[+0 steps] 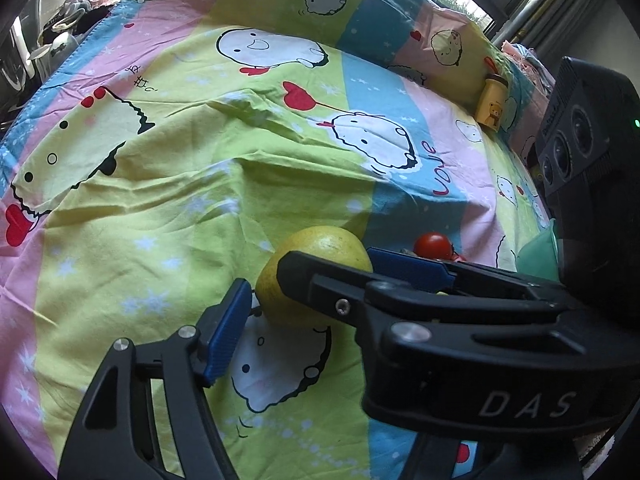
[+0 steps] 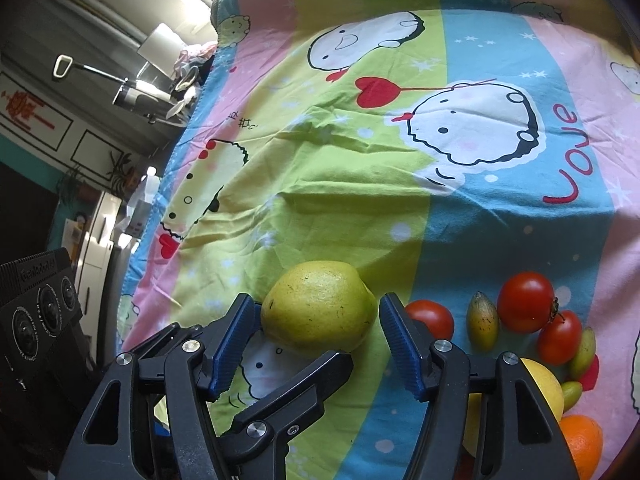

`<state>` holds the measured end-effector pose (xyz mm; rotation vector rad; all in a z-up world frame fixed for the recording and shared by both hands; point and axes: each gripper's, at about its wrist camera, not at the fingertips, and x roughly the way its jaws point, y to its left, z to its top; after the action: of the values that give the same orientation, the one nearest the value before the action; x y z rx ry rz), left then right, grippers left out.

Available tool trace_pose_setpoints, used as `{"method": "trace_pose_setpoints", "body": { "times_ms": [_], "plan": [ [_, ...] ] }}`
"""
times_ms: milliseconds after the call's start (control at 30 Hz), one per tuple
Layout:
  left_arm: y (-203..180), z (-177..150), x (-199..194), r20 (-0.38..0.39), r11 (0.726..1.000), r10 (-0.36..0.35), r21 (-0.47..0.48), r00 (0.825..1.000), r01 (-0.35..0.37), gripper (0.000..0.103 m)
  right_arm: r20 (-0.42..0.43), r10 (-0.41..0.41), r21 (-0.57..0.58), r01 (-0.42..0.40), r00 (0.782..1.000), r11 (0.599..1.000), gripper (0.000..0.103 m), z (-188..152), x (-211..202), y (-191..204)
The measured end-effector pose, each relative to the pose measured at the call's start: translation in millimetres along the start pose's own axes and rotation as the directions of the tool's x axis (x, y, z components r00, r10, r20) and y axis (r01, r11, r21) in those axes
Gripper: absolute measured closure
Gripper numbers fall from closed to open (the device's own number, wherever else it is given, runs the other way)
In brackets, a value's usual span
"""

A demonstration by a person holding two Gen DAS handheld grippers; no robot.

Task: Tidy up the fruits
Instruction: 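Carry the pear in the right gripper over the green basin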

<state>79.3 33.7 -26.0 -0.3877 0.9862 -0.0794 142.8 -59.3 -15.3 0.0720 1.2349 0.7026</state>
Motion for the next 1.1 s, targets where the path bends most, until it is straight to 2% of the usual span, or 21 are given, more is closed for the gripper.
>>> {"method": "trace_pose_setpoints", "body": {
  "times_ms": [100, 200, 467, 700, 900, 1100],
  "plan": [
    [-0.7, -1.2, -0.5, 0.005, 0.999, 0.030, 0.012, 1.000, -0.030, 0.043, 0.006, -0.003, -0.020, 0.004, 1.000, 1.000, 0.037, -1.4, 0.3, 0.9],
    [-2.4, -2.0, -0.9, 0.011, 0.999, 0.039, 0.023, 0.999, -0.039, 0.043, 0.013, -0.015, -0.025, 0.016, 1.000, 1.000, 0.042, -3.7, -1.3, 0.6],
    [-11.7, -5.1, -15.4, 0.051, 0.998, 0.056, 0.034, 0.997, -0.058, 0.044, 0.042, 0.005, -0.019, -0.004, 0.999, 1.000, 0.042, -8.3, -13.0, 4.0],
    [-29.3, -7.5, -34.7, 0.121, 0.997, 0.025, 0.069, 0.992, -0.033, 0.044, 0.118, -0.012, -0.027, 0.015, 0.993, 1.000, 0.042, -16.4, -44.8, 12.7],
    [-46.3, -13.2, -52.7, 0.200, 0.994, 0.002, 0.108, 0.980, -0.024, 0.044, 0.187, -0.004, -0.012, 0.006, 0.982, 1.000, 0.042, -24.8, -71.5, 11.6],
    [-66.8, -18.3, -66.1, 0.239, 0.985, -0.044, 0.172, 0.970, 0.002, 0.044, 0.254, -0.008, 0.003, 0.007, 0.967, 1.000, 0.042, -36.8, -99.5, 8.8]
  ]
}}
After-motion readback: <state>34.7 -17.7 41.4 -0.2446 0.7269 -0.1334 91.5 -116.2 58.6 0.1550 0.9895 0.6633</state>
